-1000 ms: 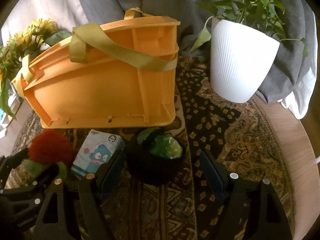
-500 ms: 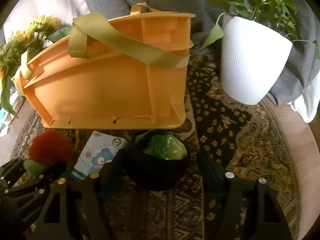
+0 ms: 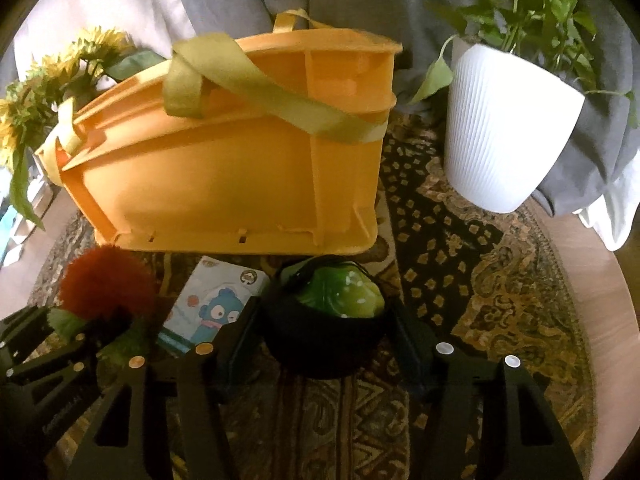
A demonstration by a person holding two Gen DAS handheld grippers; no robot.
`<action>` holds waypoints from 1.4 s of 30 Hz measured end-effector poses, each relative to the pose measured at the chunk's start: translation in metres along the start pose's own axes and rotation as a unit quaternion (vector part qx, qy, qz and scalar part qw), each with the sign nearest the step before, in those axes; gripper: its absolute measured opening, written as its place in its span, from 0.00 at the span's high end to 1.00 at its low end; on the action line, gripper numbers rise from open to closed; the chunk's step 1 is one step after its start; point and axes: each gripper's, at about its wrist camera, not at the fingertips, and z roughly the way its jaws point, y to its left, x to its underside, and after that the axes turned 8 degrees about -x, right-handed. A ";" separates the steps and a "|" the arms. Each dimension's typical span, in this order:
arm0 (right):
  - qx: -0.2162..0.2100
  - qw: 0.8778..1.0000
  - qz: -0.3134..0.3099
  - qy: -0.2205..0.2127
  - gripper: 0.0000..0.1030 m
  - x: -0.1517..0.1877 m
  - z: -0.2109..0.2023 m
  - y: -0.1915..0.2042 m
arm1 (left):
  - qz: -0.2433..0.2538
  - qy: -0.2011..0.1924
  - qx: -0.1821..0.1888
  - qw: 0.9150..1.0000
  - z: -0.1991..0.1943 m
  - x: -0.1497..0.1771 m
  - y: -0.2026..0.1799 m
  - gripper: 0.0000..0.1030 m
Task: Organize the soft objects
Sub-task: 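Grasp the red fluffy pom-pom toy with the left tool while the right tool grasps the black round toy, then lift the pom-pom and black toy with both tools and carry them over the crate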
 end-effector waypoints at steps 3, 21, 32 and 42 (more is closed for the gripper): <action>-0.002 1.000 -0.003 -0.009 0.40 -0.002 -0.011 0.004 | 0.000 -0.009 0.000 1.000 -0.009 0.000 0.002 0.63; -0.028 0.995 -0.028 -0.095 0.40 -0.028 -0.085 0.031 | -0.015 -0.099 0.006 0.995 -0.085 -0.018 0.012 0.63; -0.045 0.988 -0.040 -0.142 0.40 -0.042 -0.121 0.044 | -0.019 -0.163 0.003 0.986 -0.127 -0.034 0.021 0.63; -0.044 0.982 -0.047 -0.180 0.40 -0.062 -0.128 0.050 | -0.025 -0.194 0.000 0.981 -0.137 -0.058 0.023 0.63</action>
